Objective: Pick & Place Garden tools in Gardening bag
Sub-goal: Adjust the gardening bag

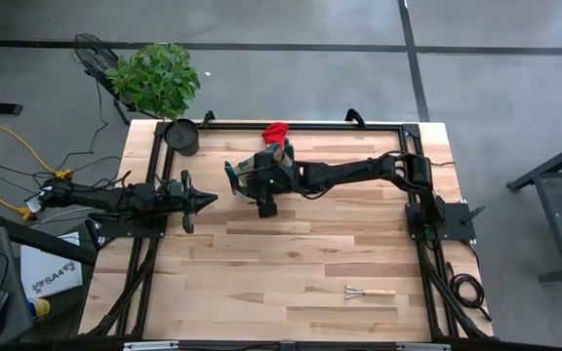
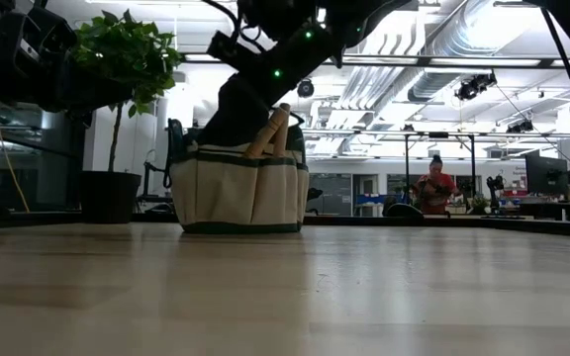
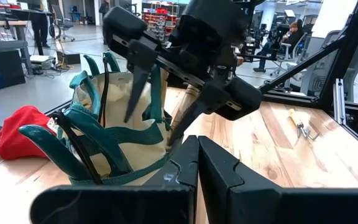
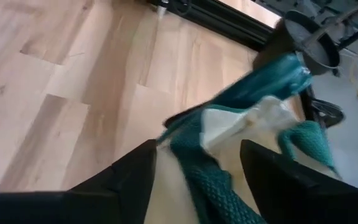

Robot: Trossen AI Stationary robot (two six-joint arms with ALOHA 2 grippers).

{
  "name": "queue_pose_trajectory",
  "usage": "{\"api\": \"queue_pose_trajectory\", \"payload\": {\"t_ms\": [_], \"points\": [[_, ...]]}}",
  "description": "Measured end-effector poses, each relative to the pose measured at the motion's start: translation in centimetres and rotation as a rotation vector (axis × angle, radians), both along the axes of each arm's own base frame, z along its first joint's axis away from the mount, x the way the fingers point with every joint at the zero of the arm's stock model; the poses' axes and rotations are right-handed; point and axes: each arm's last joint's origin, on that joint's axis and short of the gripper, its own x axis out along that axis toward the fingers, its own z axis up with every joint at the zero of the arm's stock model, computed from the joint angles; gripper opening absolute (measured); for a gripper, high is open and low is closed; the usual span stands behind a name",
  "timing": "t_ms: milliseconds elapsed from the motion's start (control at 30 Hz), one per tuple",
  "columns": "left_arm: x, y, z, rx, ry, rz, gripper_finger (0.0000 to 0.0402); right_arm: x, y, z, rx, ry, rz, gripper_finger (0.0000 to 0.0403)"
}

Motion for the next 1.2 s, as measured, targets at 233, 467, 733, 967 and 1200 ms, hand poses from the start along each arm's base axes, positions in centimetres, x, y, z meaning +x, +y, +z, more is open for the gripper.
{"api": "queue_pose_trajectory", "payload": {"t_ms": [233, 467, 733, 967, 1200], "points": [[0.0, 0.0, 0.0, 0.000, 0.000, 0.000, 0.0003, -0.1, 0.1, -0.1, 0.009, 0.015, 0.019, 0.0168], [0.0, 0.0, 0.0, 0.000, 0.000, 0.001, 0.0003, -0.1, 0.1, -0.1, 0.012, 0.016, 0.028, 0.0113], [0.0, 0.0, 0.0, 0.000, 0.000, 0.000, 0.0003, -0.1, 1.0, -0.3, 0.023, 0.034, 0.058, 0.0029], [0.0, 0.0, 0.0, 0.000, 0.000, 0.001, 0.0003, -1.0, 1.8, -0.2, 0.080, 0.130, 0.135, 0.0011], [0.0, 0.0, 0.0, 0.000, 0.000, 0.000, 0.0003, -3.4, 2.3, 1.0, 0.171, 0.285, 0.284, 0.0008]]}}
